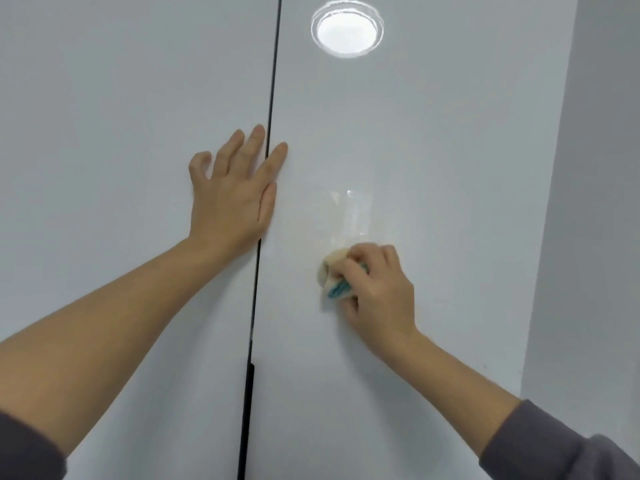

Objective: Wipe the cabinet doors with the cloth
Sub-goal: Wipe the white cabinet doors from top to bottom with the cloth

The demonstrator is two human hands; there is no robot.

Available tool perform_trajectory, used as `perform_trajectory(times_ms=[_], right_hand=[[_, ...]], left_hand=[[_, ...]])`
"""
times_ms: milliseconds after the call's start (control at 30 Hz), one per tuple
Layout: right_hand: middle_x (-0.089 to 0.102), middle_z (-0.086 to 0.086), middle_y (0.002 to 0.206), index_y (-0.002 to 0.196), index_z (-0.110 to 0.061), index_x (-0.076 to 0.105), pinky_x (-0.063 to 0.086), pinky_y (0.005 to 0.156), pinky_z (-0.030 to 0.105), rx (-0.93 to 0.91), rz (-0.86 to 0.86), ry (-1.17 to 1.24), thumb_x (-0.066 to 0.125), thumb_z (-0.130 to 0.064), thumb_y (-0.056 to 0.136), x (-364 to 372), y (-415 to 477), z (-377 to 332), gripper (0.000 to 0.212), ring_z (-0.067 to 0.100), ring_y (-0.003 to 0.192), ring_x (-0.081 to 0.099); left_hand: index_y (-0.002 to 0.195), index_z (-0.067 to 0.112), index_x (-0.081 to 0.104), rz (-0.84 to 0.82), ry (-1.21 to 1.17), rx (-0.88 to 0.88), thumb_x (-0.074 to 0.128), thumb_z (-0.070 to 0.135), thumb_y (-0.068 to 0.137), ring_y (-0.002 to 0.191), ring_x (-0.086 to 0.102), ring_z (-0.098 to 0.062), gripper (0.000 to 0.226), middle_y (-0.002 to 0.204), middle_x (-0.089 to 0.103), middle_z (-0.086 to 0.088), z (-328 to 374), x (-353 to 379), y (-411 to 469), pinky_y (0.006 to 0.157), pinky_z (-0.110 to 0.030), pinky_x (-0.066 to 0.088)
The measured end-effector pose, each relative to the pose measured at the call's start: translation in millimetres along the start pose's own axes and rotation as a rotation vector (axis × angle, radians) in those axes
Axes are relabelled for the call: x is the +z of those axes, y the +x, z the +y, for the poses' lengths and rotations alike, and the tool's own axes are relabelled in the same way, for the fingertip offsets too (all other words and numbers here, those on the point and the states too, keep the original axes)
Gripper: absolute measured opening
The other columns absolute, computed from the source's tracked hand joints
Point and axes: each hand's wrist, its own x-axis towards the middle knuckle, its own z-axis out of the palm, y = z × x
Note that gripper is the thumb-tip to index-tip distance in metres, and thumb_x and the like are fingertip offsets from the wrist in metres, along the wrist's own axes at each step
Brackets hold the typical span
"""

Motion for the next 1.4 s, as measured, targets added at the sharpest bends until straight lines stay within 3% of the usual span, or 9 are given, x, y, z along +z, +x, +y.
perform_trajectory(times_ms=[100, 200, 467, 700, 800, 1033, 1167, 1267, 1400], right_hand=[[0.063, 0.002, 0.090, 0.082, -0.015, 0.068, 0.037, 0.048, 0.028, -0.231, -0.099, 0.012, 0.051, 0.011, 0.066, 18, -63, -27, 0.035, 0.021, 0.074, 0.044], [0.064, 0.002, 0.087, 0.081, -0.016, 0.068, 0.038, 0.050, 0.030, -0.309, -0.150, 0.008, 0.050, 0.011, 0.068, 22, -68, -32, 0.034, 0.021, 0.073, 0.044], [0.061, 0.001, 0.094, 0.084, -0.014, 0.068, 0.030, 0.047, 0.021, 0.059, 0.057, 0.003, 0.058, 0.008, 0.055, 32, 33, -61, 0.037, 0.021, 0.087, 0.045], [0.065, 0.002, 0.088, 0.083, -0.016, 0.063, 0.040, 0.052, 0.031, -0.235, -0.071, 0.000, 0.040, 0.011, 0.073, 48, -74, -75, 0.037, 0.022, 0.073, 0.046], [0.065, 0.004, 0.088, 0.080, -0.013, 0.067, 0.040, 0.053, 0.032, -0.311, -0.137, -0.030, 0.053, 0.013, 0.067, 42, -65, -64, 0.032, 0.022, 0.074, 0.046], [0.051, -0.003, 0.100, 0.090, -0.018, 0.055, 0.031, 0.057, 0.023, -0.049, 0.054, -0.041, 0.061, 0.006, 0.061, 38, -24, -53, 0.038, 0.024, 0.083, 0.046], [0.060, 0.003, 0.093, 0.087, -0.015, 0.059, 0.041, 0.052, 0.032, -0.217, -0.093, -0.037, 0.044, 0.011, 0.070, 41, -92, -59, 0.034, 0.023, 0.073, 0.046], [0.063, 0.005, 0.090, 0.087, -0.015, 0.061, 0.042, 0.053, 0.034, -0.329, -0.197, -0.038, 0.045, 0.010, 0.079, 29, -105, -44, 0.030, 0.023, 0.072, 0.047], [0.058, 0.002, 0.096, 0.086, -0.014, 0.064, 0.041, 0.055, 0.029, -0.186, -0.057, -0.064, 0.056, 0.008, 0.071, 8, -55, -10, 0.027, 0.025, 0.078, 0.048]], left_hand=[[0.151, 0.026, 0.031, -0.040, 0.012, 0.061, 0.028, 0.030, 0.099, 0.146, 0.024, -0.029, 0.052, 0.161, 0.023, -0.006, -13, -1, -3, 0.104, -0.052, 0.020], [0.154, 0.027, 0.024, -0.067, 0.006, 0.073, 0.026, 0.032, 0.100, 0.149, 0.015, -0.025, 0.054, 0.163, 0.015, -0.004, -14, 2, -7, 0.109, -0.054, 0.016], [0.156, 0.027, 0.018, -0.052, -0.027, 0.100, 0.022, 0.031, 0.101, 0.151, 0.008, -0.023, 0.055, 0.164, 0.010, -0.003, -16, 3, -9, 0.118, -0.054, 0.007], [0.154, 0.025, 0.024, -0.021, -0.062, 0.121, 0.025, 0.028, 0.101, 0.151, 0.012, -0.026, 0.053, 0.163, 0.015, -0.006, -18, 4, -8, 0.117, -0.056, 0.010], [0.154, 0.025, 0.023, -0.014, -0.053, 0.124, 0.025, 0.029, 0.101, 0.151, 0.012, -0.026, 0.053, 0.163, 0.015, -0.006, -18, 5, -8, 0.117, -0.057, 0.010], [0.154, 0.024, 0.025, 0.011, -0.040, 0.130, 0.025, 0.030, 0.101, 0.150, 0.013, -0.027, 0.053, 0.163, 0.016, -0.007, -19, 8, -9, 0.117, -0.057, 0.010], [0.153, 0.023, 0.027, 0.003, -0.047, 0.127, 0.026, 0.028, 0.101, 0.150, 0.014, -0.027, 0.053, 0.162, 0.018, -0.008, -18, 6, -8, 0.117, -0.058, 0.011], [0.154, 0.023, 0.026, -0.009, -0.047, 0.122, 0.026, 0.027, 0.101, 0.150, 0.014, -0.028, 0.053, 0.162, 0.017, -0.008, -18, 5, -8, 0.117, -0.058, 0.011], [0.155, 0.023, 0.023, -0.034, -0.044, 0.120, 0.024, 0.029, 0.102, 0.151, 0.011, -0.028, 0.053, 0.163, 0.014, -0.008, -16, 5, -9, 0.118, -0.058, 0.009]])
